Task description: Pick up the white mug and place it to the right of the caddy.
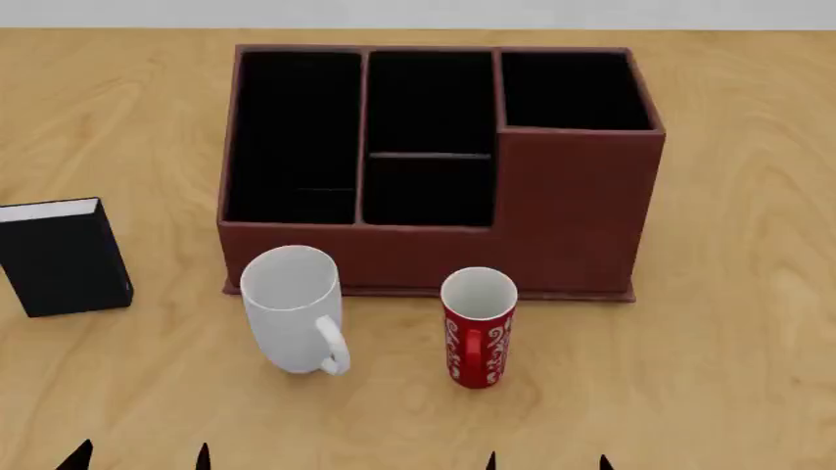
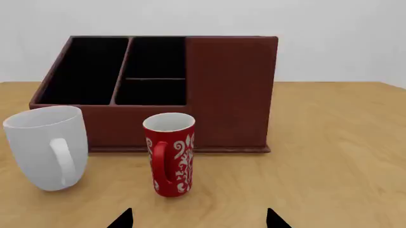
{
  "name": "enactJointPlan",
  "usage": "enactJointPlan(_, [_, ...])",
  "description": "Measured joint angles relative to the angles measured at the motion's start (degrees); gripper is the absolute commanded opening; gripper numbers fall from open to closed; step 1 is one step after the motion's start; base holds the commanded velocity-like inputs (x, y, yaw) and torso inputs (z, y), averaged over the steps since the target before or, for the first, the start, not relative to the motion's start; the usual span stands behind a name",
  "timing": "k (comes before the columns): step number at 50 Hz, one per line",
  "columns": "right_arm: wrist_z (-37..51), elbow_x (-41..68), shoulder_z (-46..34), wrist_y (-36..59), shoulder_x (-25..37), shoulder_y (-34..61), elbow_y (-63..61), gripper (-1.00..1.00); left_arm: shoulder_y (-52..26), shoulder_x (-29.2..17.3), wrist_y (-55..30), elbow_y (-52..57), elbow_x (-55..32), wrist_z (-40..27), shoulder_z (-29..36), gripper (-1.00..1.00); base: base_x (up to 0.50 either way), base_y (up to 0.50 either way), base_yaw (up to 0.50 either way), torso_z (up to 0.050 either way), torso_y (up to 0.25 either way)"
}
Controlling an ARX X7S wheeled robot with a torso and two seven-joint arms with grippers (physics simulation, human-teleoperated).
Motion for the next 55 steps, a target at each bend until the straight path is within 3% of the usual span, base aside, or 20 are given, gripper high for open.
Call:
enactJointPlan(15, [-2.0, 0.4, -2.8, 6.2, 2.8, 0.8, -3.6, 1.0, 0.8, -1.9, -5.1, 6.7, -0.1, -2.5, 2.4, 1.0, 0.0, 0.0, 0.0, 0.0, 0.0])
enactJointPlan(55, [-3.3, 0.4, -5.2, 47.2, 9.3, 18.3, -34.8, 1.0, -8.8, -7.1, -37.7, 36.7, 2.0, -5.1, 9.5, 1.0, 0.0, 0.0, 0.0, 0.0, 0.0])
